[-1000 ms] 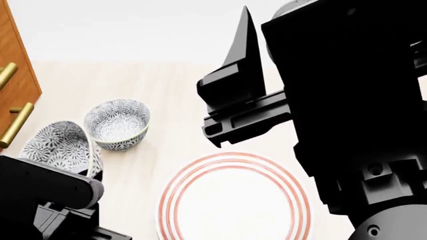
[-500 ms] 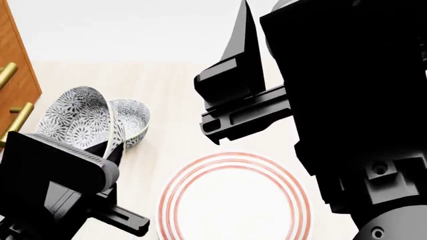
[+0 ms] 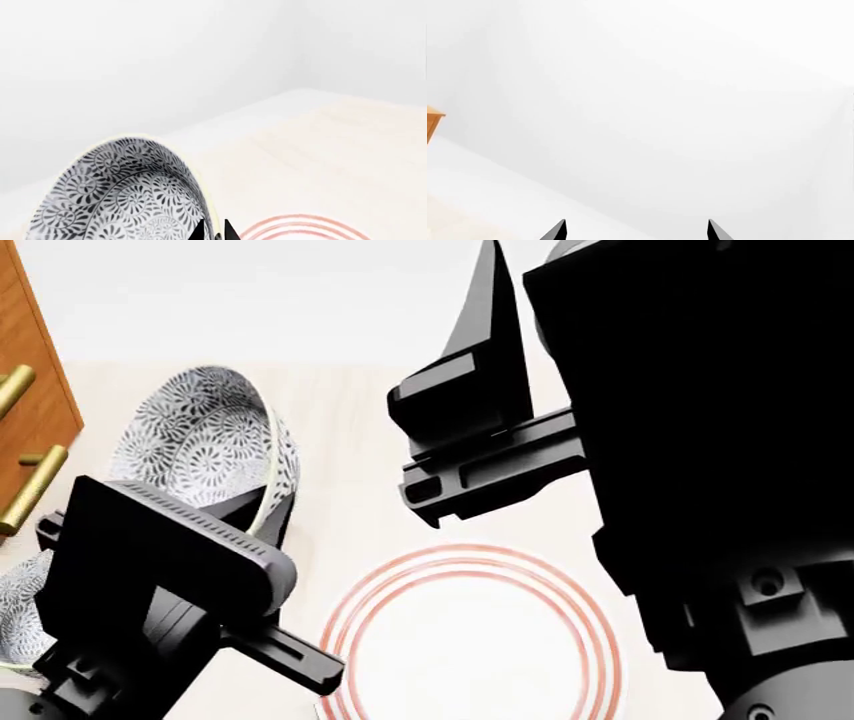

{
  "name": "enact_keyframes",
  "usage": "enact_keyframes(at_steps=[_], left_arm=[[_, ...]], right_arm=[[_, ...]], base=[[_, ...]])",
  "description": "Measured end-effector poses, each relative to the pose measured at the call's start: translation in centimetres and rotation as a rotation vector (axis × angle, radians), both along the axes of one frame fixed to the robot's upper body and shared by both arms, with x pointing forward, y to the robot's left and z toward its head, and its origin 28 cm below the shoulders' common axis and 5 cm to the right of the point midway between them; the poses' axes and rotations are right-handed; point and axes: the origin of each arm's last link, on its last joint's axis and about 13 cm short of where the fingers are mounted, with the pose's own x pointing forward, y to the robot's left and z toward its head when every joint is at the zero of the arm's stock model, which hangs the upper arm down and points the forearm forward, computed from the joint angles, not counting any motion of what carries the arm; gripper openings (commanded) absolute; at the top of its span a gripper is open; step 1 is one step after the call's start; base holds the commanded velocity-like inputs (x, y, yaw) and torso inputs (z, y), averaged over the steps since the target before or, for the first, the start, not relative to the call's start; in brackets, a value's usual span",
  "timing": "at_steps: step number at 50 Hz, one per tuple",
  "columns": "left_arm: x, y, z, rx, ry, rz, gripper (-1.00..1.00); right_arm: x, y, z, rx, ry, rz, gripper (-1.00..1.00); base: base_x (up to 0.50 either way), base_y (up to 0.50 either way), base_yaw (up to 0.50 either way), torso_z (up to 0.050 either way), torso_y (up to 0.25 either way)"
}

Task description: Put the bowl at the front on the plate.

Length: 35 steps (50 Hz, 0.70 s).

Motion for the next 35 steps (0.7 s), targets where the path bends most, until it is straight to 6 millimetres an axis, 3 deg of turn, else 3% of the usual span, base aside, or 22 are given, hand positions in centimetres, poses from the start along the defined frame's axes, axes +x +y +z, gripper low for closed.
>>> enact_keyframes(at_steps=[35], left_arm=[[2.1,-3.0,-0.2,0.149,-0.086,-0.079,-1.00]], right_arm=[[-0.4,0.2,0.5,-0.014,-0.028,0.027,1.00]], base=[[0.00,0.00,0.00,0.000,0.001]])
